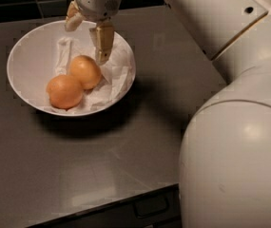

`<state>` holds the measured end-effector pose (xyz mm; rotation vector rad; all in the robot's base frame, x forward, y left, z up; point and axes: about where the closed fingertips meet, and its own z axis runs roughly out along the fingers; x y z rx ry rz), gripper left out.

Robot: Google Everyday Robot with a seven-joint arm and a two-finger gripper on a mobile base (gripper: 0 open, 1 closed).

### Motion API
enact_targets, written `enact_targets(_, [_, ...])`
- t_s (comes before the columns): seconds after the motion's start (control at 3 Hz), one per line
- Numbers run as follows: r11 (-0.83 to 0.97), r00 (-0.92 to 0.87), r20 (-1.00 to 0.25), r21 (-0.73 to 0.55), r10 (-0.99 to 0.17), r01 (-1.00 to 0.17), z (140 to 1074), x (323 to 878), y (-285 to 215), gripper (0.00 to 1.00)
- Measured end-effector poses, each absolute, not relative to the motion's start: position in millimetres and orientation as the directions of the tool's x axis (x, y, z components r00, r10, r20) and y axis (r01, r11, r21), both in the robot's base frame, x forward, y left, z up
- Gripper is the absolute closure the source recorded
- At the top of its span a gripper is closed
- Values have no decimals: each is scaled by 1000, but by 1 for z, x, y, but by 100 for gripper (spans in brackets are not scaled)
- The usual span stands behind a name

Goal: Pick orange from white bowl

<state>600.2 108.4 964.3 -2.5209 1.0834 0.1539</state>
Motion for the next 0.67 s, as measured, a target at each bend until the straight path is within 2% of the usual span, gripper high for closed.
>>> enact_targets(0.33, [-629, 691, -277, -286, -668, -723, 952, 599, 108, 39])
enact_targets(0.67, [-640, 693, -301, -266, -655, -721, 940, 601, 112, 38])
